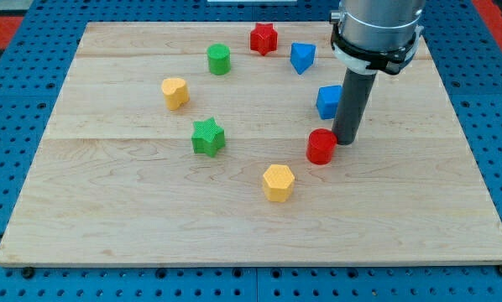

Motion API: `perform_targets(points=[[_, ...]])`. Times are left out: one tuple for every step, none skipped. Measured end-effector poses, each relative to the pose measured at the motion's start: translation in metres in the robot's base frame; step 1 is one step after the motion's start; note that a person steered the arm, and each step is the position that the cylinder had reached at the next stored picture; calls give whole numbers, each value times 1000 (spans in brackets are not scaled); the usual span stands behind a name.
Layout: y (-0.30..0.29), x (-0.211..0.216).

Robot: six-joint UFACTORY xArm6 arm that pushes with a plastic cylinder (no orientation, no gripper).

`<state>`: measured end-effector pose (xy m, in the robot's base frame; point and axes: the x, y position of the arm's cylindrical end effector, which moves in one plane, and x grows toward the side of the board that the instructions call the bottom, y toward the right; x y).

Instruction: Move the red circle below the cube

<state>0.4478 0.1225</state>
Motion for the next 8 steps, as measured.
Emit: perform_targets(points=[[40,-1],[72,-1],[100,-1],[101,-1],[101,-5],[101,-8],[99,-3],[43,7]])
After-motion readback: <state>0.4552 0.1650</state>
